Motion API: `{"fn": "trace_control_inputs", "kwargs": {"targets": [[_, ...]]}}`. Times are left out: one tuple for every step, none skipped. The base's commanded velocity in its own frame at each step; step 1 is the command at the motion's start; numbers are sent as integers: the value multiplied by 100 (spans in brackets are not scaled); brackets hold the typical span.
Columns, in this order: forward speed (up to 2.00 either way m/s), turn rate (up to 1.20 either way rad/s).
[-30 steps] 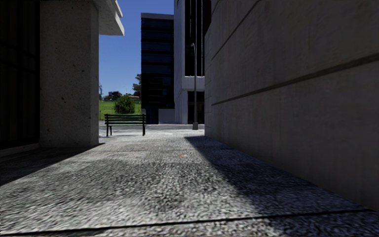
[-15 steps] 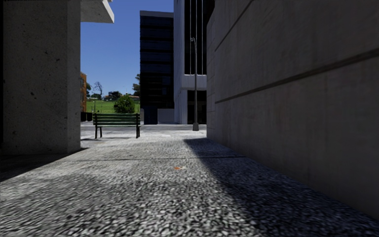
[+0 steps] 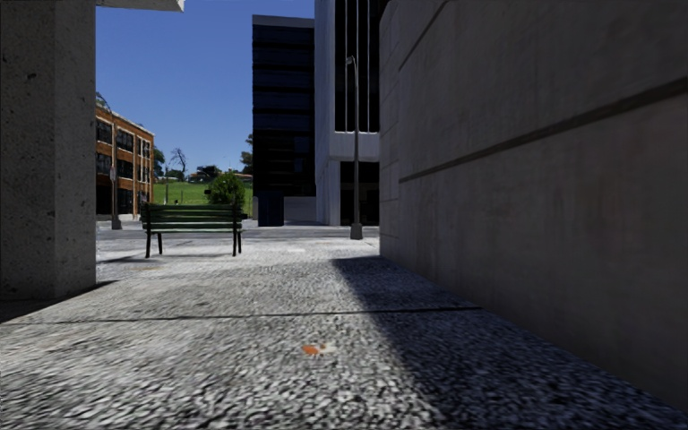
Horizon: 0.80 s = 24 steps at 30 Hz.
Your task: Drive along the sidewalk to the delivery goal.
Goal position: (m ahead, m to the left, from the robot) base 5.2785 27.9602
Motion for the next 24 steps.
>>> {"fn": "trace_control_inputs", "kwargs": {"targets": [[200, 16], [200, 16], [200, 21], [200, 23], [200, 24], [200, 24], [200, 24], [200, 23], [200, 21], [200, 21], [200, 21], [200, 20], [200, 20], [200, 20], [200, 20], [200, 20], [200, 20], [200, 20], [200, 16], [200, 16], [200, 0], [200, 0], [200, 0], [200, 0]]}}
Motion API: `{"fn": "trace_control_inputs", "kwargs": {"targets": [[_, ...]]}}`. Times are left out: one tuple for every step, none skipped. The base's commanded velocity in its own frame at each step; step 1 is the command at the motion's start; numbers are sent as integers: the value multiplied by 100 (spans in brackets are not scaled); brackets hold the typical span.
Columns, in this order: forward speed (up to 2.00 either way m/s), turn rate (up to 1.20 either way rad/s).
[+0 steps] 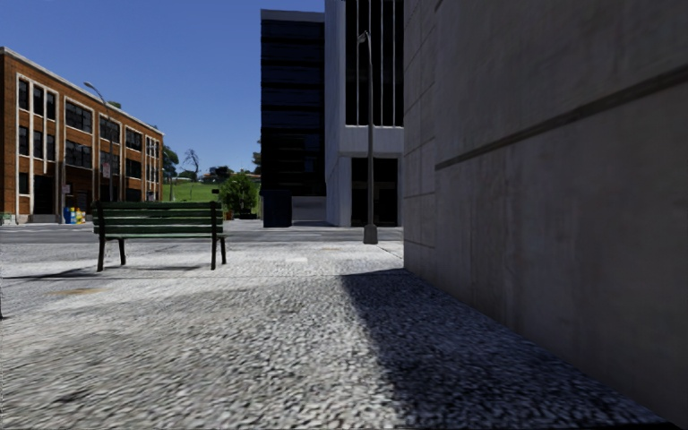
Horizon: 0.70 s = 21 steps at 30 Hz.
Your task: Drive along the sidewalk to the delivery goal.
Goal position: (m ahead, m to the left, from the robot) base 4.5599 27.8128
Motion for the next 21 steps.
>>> {"fn": "trace_control_inputs", "kwargs": {"targets": [[200, 0], [200, 0], [200, 0], [200, 0], [200, 0], [200, 0], [200, 0], [200, 0], [200, 1], [200, 6], [200, 8], [200, 8], [200, 8], [200, 9], [200, 16], [200, 23], [200, 23], [200, 25], [200, 25], [200, 25], [200, 25]]}}
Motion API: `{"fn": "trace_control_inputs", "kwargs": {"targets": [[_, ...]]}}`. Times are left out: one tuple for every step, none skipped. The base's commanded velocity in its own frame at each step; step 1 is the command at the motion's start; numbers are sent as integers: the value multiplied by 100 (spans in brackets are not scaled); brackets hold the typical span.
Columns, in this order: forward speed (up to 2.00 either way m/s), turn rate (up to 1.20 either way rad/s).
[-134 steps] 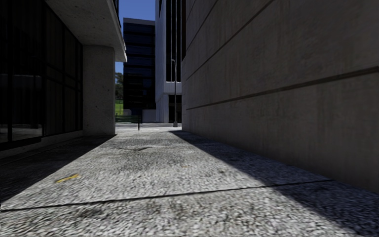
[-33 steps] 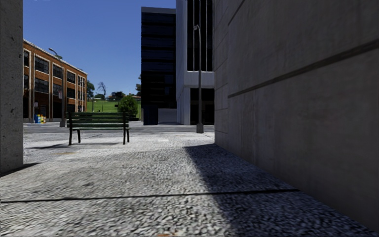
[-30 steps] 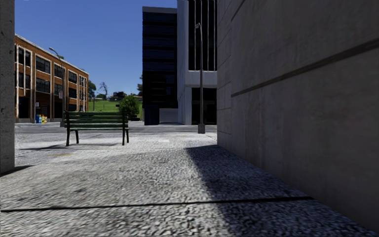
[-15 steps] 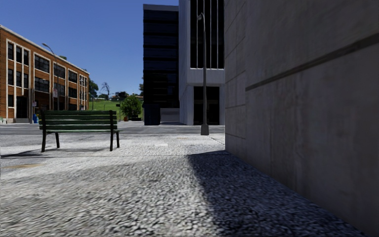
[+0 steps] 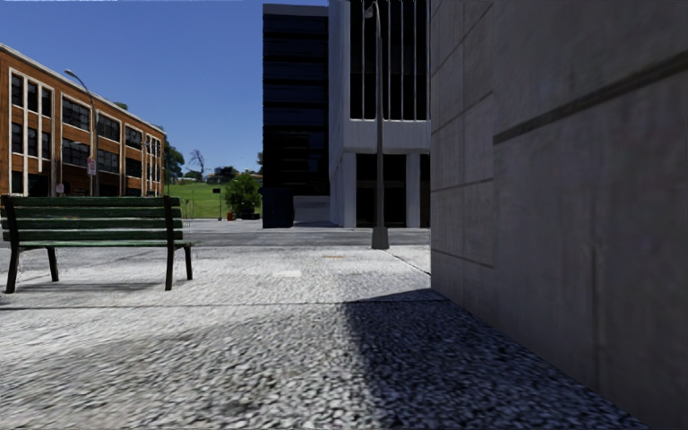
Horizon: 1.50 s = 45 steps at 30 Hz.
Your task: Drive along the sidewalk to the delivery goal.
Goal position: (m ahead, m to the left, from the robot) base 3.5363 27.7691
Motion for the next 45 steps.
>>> {"fn": "trace_control_inputs", "kwargs": {"targets": [[200, 25], [200, 25], [200, 25], [200, 25], [200, 25], [200, 25], [200, 25], [200, 25], [200, 25], [200, 25], [200, 25], [200, 25], [200, 25], [200, 25], [200, 25], [200, 25], [200, 25], [200, 25], [200, 25], [200, 26], [200, 29], [200, 32], [200, 32], [200, 36], [198, 40], [197, 43], [195, 44], [195, 44], [187, 45], [181, 47], [179, 50], [179, 50], [178, 51], [178, 51], [178, 52], [178, 52], [178, 53], [178, 54], [177, 54], [177, 54], [177, 54], [177, 54], [177, 54], [177, 46], [177, 46]]}}
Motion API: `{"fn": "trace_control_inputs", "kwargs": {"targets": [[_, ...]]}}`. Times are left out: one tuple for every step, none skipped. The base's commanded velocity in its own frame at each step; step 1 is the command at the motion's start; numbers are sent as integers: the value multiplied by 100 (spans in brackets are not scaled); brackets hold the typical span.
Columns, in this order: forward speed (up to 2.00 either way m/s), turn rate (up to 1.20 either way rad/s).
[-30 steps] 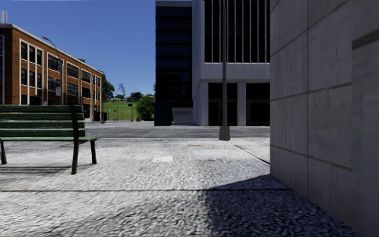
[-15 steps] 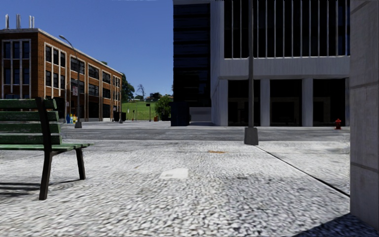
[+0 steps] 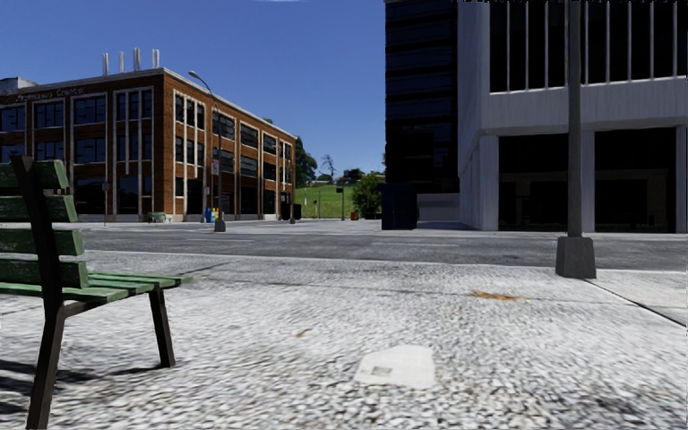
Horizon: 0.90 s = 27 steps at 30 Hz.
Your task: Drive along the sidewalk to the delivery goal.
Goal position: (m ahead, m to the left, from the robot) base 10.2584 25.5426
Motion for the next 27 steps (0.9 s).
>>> {"fn": "trace_control_inputs", "kwargs": {"targets": [[177, 17], [177, 0], [177, 0], [177, 0], [177, 0], [177, 0], [177, 0], [177, 0], [177, 0], [177, 0], [177, 0], [177, 0], [177, 8], [177, 8], [177, 19], [177, 29], [177, 31], [177, 31], [177, 32], [177, 34], [177, 39], [177, 39], [177, 44], [177, 46], [177, 47], [177, 47], [177, 47]]}}
